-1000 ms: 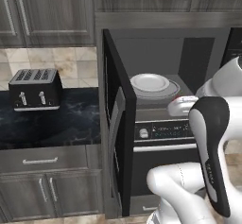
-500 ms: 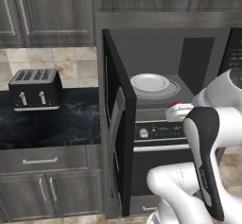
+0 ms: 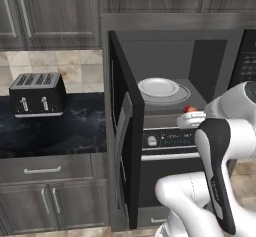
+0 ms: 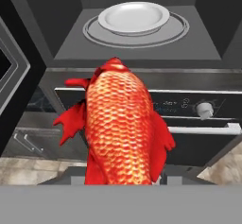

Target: Transport the fish from the fridge to the microwave and turn on the microwave.

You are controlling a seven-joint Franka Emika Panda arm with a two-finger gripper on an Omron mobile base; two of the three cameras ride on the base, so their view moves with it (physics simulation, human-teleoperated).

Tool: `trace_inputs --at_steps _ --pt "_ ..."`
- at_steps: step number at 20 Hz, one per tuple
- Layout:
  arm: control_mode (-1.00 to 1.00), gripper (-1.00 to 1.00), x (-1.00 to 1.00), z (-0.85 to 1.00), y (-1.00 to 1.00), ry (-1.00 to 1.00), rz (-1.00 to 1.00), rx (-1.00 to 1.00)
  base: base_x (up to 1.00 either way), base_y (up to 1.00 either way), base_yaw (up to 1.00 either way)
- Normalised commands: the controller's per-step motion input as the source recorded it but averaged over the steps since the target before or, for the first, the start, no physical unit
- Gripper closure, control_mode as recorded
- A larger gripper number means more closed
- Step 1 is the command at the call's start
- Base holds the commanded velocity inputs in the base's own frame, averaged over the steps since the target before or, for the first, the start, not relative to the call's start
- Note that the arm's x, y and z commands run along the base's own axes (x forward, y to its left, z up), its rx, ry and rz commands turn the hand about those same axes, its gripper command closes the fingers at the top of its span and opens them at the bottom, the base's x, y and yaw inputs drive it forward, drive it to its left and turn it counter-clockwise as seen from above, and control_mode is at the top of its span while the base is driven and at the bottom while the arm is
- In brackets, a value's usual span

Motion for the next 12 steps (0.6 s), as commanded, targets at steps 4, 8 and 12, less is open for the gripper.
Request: trace_inputs --at_steps 4,8,12 --pt "-1.0 1.0 0.08 -0.09 -0.1 -0.17 0.0 0.0 0.0 0.0 0.0" --pt "-1.0 1.0 0.13 0.0 -0.04 -0.05 0.0 0.0 0.0 0.0 0.0" --pt "-1.0 1.0 0.23 0.0 -0.01 -0.01 0.0 0.0 0.0 0.0 0.0"
